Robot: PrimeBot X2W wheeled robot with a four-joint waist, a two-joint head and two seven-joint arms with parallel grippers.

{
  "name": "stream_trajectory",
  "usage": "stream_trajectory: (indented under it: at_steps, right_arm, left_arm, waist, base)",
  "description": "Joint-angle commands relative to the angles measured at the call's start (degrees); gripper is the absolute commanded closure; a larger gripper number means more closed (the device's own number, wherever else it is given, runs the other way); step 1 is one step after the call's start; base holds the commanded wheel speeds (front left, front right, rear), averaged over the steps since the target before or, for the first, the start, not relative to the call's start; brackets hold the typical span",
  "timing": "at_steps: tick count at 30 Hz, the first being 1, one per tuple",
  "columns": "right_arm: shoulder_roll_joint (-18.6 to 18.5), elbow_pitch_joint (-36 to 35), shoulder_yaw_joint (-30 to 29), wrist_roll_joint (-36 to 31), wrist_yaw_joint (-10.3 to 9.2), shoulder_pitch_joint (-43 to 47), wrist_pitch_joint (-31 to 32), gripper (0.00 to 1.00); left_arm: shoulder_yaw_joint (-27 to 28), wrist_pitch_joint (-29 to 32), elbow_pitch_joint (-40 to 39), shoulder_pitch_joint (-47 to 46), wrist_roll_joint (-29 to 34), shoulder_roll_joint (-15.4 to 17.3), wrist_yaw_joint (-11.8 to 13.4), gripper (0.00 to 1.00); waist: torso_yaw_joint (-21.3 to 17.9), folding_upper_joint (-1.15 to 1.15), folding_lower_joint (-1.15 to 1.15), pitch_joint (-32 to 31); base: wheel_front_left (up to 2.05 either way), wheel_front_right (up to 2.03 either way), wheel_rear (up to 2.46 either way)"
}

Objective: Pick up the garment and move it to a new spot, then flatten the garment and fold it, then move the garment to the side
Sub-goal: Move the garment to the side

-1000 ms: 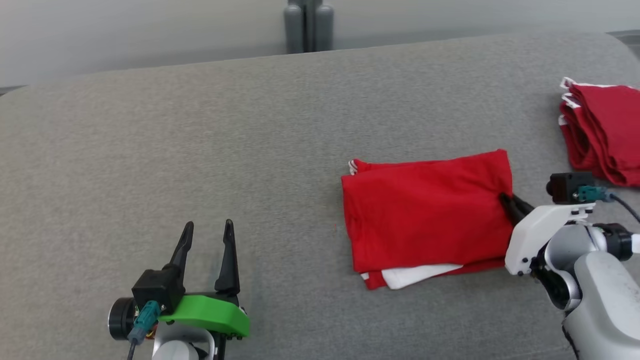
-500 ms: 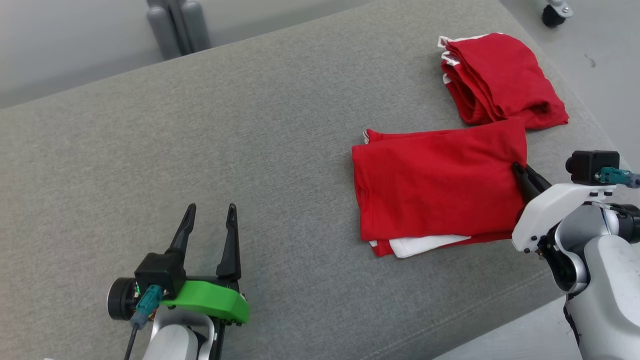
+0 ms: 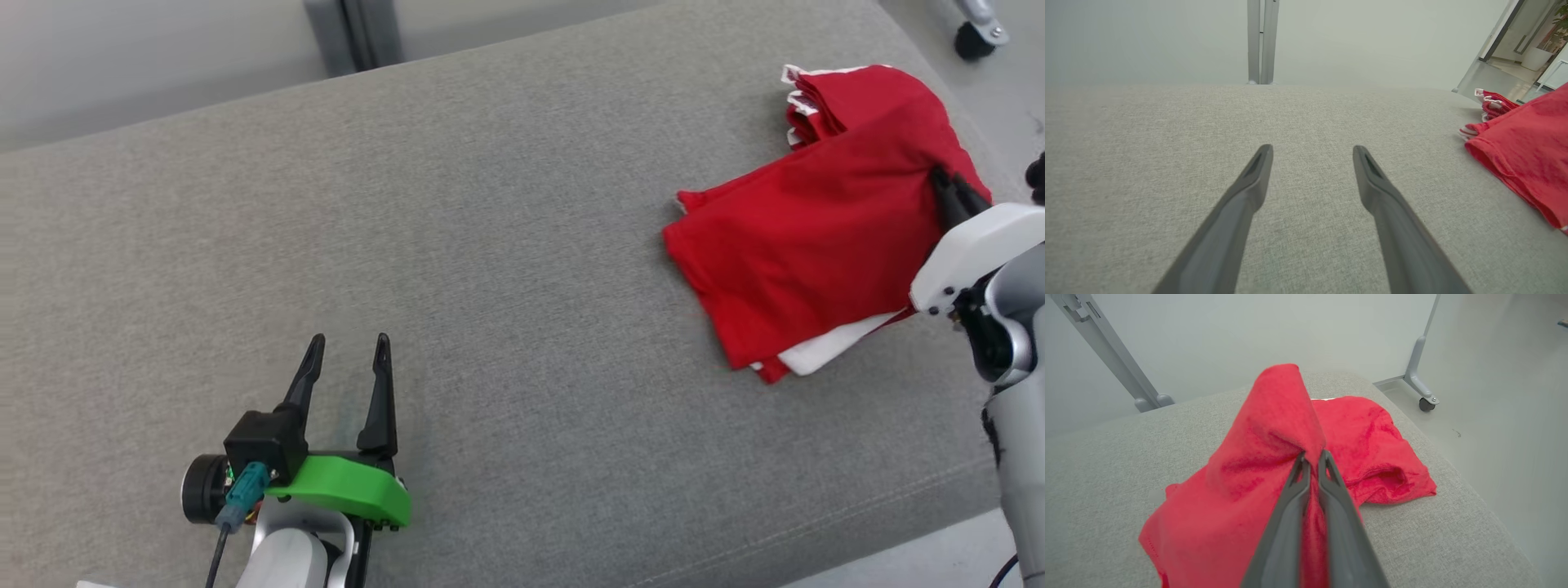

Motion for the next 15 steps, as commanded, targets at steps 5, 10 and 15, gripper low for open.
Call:
stream_trajectory:
  at_steps: [5, 10, 15]
  right_arm:
    - [-2.3, 2.8, -3.3, -2.8, -0.06, -4.3, -0.3, 1.00]
    - [-3.0, 5.6, -6.7, -5.3, -0.06, -8.0, -1.1, 1.00]
    - [-3.7, 7.8, -9.1, -8.5, -0.06, -10.6, -1.9, 1.00]
  left_arm:
    - [0.4, -0.2, -0.5, 0.5, -0.6, -0.1, 0.5, 0.00]
    - [0.6, -0.2, -0.8, 0.8, -0.7, -0.3, 0.3, 0.00]
    - [0.5, -0.2, -1.0, 1.0, -0.4, -0.4, 0.1, 0.00]
  waist:
    - [6.1, 0.00, 0.00, -2.0]
    - [7.8, 0.00, 0.00, -2.0]
    - [8.7, 0.00, 0.00, -1.9]
  base:
    - [0.00, 0.00, 0.00]
    - [0.00, 0.00, 0.00]
    - [0.00, 0.00, 0.00]
